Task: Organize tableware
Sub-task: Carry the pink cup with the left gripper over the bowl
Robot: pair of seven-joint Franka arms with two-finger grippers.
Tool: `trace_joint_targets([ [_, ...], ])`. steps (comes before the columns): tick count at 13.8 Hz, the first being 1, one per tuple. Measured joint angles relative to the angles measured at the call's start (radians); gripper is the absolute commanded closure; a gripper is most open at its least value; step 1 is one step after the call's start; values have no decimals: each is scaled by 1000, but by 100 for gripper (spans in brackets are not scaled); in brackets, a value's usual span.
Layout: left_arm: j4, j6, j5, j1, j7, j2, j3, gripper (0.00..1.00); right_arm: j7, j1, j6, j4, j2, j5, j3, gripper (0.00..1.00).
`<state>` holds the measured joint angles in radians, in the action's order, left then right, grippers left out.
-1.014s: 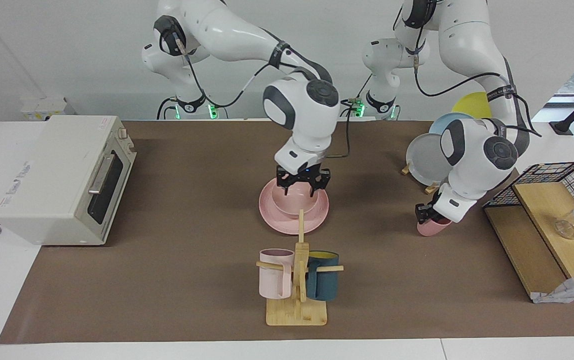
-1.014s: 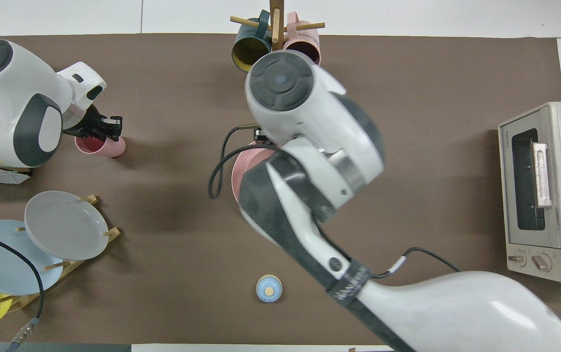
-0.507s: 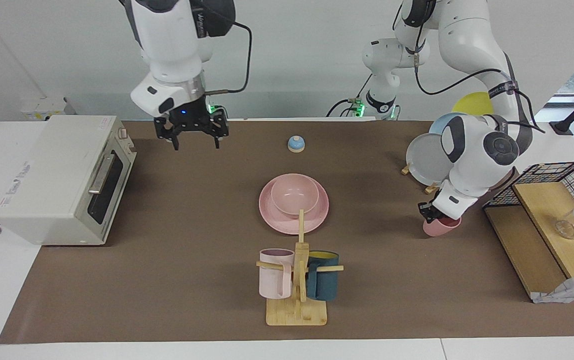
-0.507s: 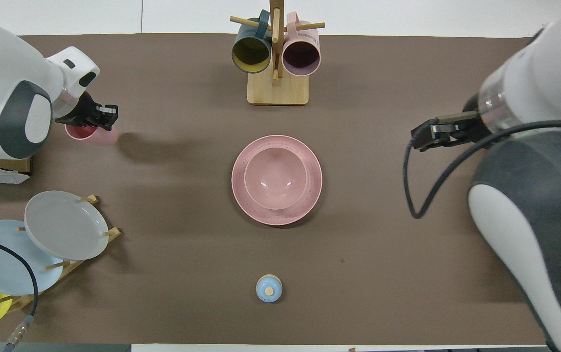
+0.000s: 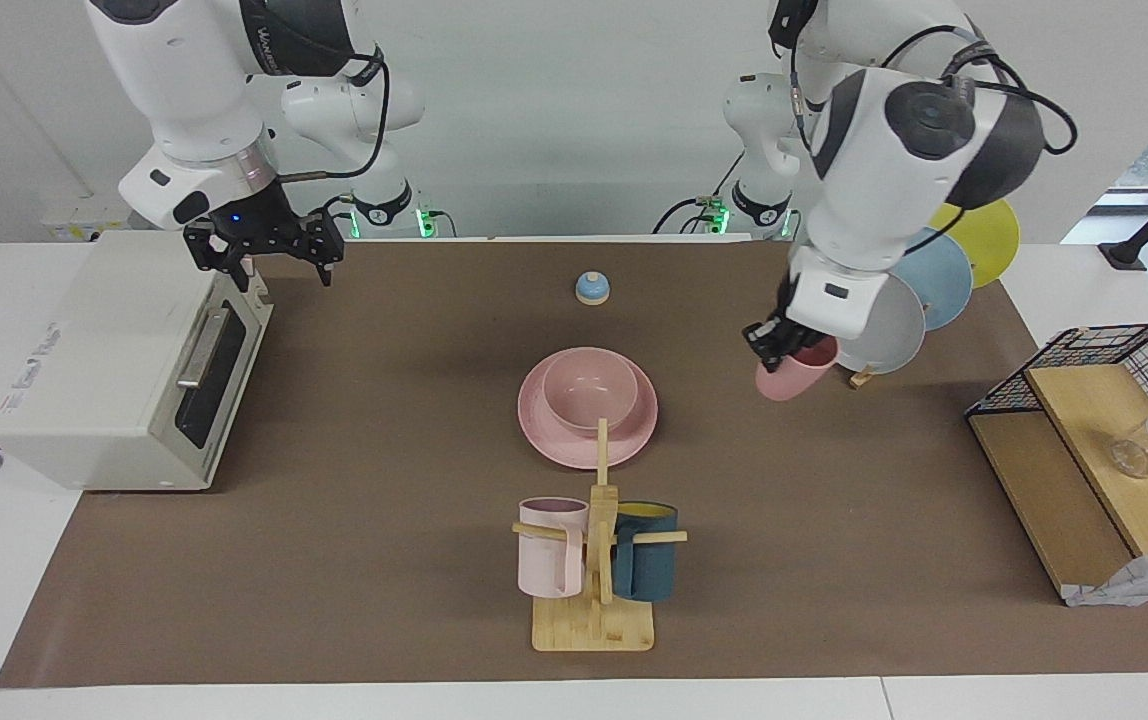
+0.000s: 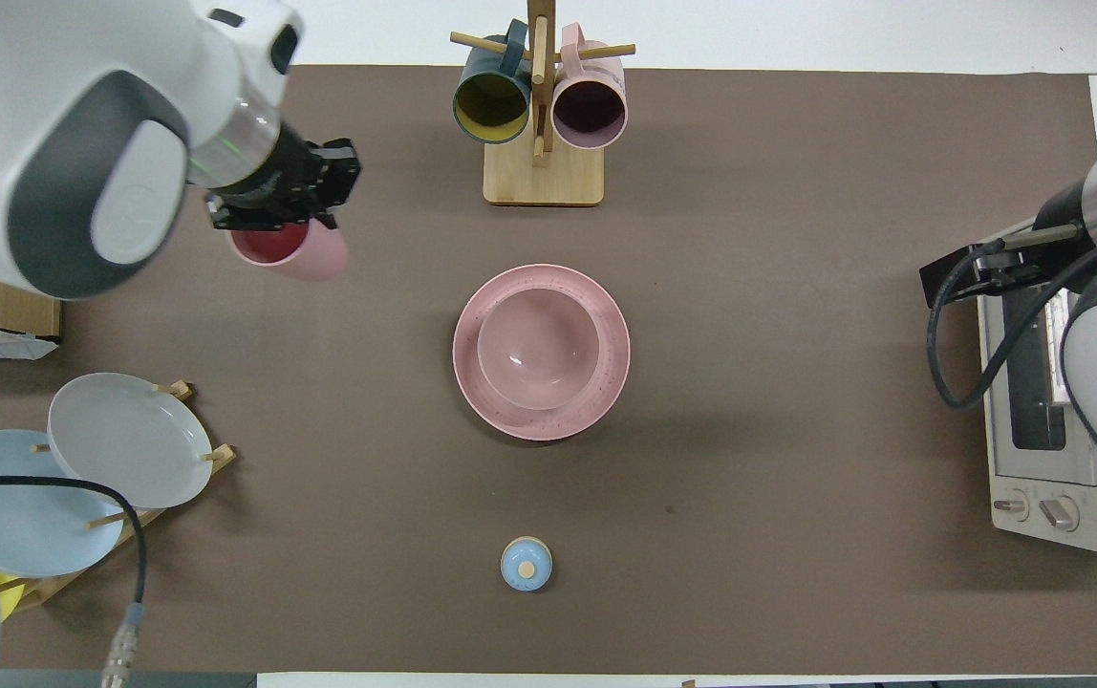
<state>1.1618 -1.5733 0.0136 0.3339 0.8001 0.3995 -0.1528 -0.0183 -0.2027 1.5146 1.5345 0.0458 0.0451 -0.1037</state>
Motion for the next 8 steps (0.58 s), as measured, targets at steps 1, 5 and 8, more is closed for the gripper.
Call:
trace_joint_targets([
  [1, -5, -25, 0, 62, 70, 11, -1, 100, 0, 0, -1, 8, -1, 0, 2, 0],
  [5, 67, -166, 0, 203, 219, 49, 1, 100, 0, 21, -1, 16, -1, 0, -3, 0],
  [8, 162, -241, 0, 237, 251, 62, 1, 100, 0, 34, -1, 16, -3, -1, -5, 0],
])
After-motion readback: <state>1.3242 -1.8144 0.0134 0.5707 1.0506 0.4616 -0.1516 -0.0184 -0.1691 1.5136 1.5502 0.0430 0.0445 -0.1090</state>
